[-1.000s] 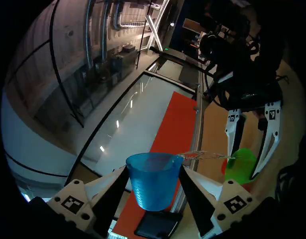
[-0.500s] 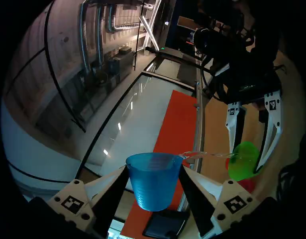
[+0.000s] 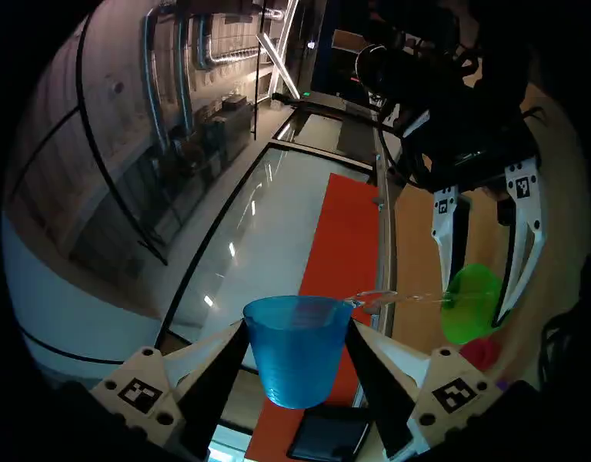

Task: Pour water

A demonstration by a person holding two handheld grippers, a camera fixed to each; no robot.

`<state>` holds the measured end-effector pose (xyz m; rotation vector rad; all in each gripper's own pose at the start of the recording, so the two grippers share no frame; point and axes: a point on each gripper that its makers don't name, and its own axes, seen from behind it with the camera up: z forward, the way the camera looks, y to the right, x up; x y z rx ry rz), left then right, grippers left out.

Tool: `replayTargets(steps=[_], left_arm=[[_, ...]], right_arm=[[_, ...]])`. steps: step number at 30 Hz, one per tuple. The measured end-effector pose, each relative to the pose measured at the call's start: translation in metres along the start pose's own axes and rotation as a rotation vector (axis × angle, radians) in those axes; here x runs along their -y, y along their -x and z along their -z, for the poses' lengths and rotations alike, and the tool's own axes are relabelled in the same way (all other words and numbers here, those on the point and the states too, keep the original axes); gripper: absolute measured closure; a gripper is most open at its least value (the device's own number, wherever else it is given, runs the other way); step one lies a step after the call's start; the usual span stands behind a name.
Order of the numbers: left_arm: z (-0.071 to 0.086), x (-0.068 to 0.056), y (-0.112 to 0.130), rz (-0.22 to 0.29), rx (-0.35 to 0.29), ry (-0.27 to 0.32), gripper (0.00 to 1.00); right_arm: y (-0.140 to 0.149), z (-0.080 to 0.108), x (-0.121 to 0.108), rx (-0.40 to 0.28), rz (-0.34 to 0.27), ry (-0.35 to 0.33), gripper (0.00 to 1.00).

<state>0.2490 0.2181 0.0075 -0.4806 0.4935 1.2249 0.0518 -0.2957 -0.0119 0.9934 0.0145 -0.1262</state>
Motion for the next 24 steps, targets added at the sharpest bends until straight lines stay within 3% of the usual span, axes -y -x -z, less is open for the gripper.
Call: replayTargets(steps=[24], left_arm=[[0.0002,0.0101,-0.009,-0.11,-0.024,-0.027,0.15]], right_arm=[[-0.0056,0.0007,0.0005,-0.017,0.007,0.001,0.09]])
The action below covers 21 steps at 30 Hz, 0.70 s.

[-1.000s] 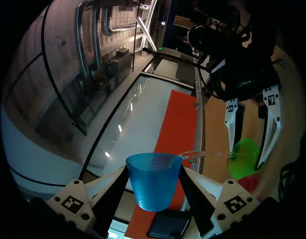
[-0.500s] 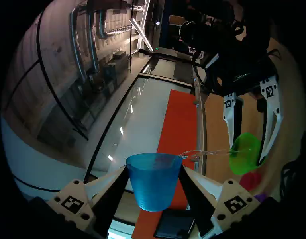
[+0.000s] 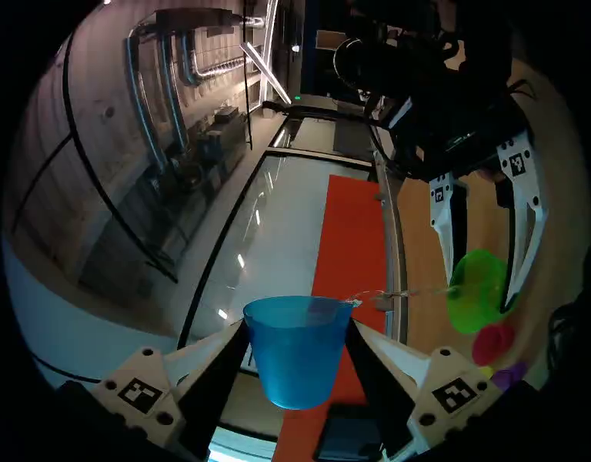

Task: Pour water

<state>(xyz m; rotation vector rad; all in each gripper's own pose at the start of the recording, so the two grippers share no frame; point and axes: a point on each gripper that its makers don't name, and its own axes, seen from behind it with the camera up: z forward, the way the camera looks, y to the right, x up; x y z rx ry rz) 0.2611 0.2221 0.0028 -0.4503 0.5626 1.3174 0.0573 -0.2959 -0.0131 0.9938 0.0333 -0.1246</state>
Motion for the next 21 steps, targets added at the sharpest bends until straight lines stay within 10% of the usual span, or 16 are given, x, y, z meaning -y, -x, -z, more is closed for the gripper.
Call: replayTargets(steps=[21], left_arm=[[-0.0065,0.0038,-0.0029,-0.093,-0.014,-0.011,0.15]], right_arm=[[-0.0052,0.0009,-0.0039,-0.012,0.0,0.009,0.09]])
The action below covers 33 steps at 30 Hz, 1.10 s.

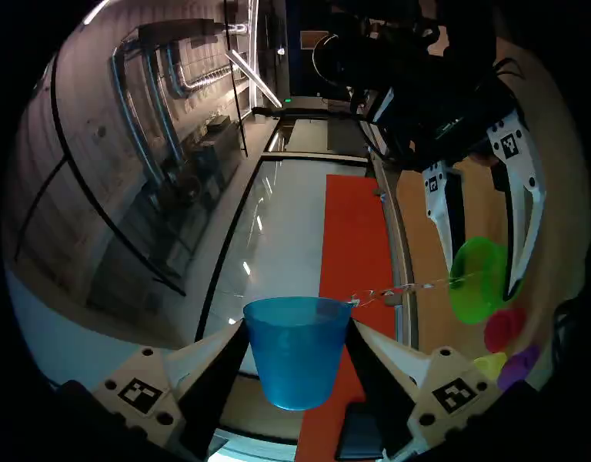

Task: Pour water

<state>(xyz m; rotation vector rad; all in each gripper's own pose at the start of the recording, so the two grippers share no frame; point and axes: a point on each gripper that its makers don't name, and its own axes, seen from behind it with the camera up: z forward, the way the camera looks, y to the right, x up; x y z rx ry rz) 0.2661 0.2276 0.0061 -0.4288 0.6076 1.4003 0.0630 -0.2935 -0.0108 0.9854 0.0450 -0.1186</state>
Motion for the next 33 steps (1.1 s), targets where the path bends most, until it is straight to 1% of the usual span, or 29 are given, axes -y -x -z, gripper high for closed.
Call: replayTargets(steps=[3,18,27,30,33], left_arm=[[0.0,-0.001,-0.001,-0.013,0.0,0.001,0.15],[0.003,-0.002,-0.01,-0.11,-0.005,-0.005,0.15],[0.005,-0.006,-0.014,-0.134,-0.009,-0.01,0.15],[0.006,-0.005,-0.015,-0.145,-0.011,-0.016,0.15],[0.006,-0.003,-0.015,-0.146,-0.011,-0.018,0.15]], right_arm=[[0.0,0.0,-0.001,-0.001,-0.002,0.002,0.09],[-0.002,0.002,-0.003,-0.006,-0.004,0.008,0.09],[-0.003,0.002,-0.004,-0.01,-0.005,0.01,0.09],[-0.003,0.002,-0.004,-0.012,-0.005,0.011,0.09],[-0.003,0.003,-0.004,-0.013,-0.007,0.012,0.09]])
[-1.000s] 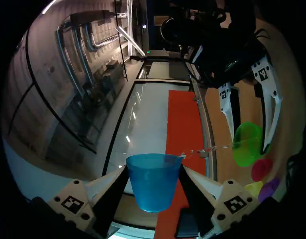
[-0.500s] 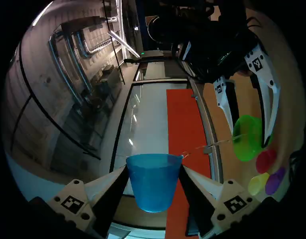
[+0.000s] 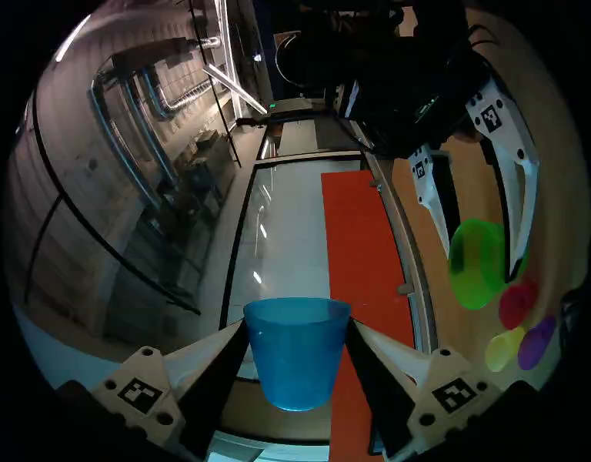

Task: Pour water

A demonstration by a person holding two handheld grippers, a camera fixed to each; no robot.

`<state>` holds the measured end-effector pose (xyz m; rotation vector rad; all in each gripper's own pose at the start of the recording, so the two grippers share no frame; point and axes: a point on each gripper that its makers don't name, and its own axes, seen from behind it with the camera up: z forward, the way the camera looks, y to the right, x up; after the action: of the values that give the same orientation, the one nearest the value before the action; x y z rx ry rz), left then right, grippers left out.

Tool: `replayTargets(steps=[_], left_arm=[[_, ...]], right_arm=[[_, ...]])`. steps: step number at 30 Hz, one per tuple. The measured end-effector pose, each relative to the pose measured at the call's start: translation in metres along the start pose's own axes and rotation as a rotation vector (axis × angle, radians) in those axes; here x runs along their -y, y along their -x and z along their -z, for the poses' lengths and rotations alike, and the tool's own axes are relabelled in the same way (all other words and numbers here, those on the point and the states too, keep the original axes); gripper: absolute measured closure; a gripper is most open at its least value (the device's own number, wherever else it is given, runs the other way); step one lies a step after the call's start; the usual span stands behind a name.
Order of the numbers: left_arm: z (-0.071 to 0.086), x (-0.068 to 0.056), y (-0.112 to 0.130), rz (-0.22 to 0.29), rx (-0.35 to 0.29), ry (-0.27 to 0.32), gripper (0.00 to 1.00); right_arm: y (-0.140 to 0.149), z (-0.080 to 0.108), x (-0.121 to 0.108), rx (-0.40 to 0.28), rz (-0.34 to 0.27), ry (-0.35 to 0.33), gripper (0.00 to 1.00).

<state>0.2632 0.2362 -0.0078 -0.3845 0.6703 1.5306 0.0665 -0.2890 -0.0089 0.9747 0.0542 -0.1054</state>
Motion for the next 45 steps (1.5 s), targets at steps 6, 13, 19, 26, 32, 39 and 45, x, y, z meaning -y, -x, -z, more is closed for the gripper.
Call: replayTargets(steps=[6,13,19,26,32,39,45], left_arm=[[-0.001,0.004,0.001,0.003,-0.002,0.002,0.15],[-0.003,0.004,0.005,0.034,0.003,0.011,0.14],[-0.005,-0.004,0.015,0.126,0.024,0.033,0.14],[-0.006,-0.015,0.029,0.309,0.069,0.071,0.14],[-0.009,-0.026,0.042,0.455,0.119,0.109,0.14],[-0.01,-0.041,0.06,0.586,0.175,0.145,0.14],[-0.009,-0.044,0.069,0.724,0.202,0.154,0.14]], right_arm=[[0.0,0.0,0.0,0.0,-0.001,0.002,0.09],[-0.001,0.0,0.0,-0.004,-0.002,0.001,0.09],[-0.001,0.0,0.0,-0.005,-0.002,0.005,0.09],[-0.001,0.003,-0.002,-0.007,-0.005,0.013,0.09],[-0.001,0.006,-0.006,-0.006,-0.007,0.021,0.09],[-0.002,0.01,-0.01,-0.011,-0.01,0.031,0.09],[-0.002,0.014,-0.013,-0.013,-0.011,0.038,0.09]])
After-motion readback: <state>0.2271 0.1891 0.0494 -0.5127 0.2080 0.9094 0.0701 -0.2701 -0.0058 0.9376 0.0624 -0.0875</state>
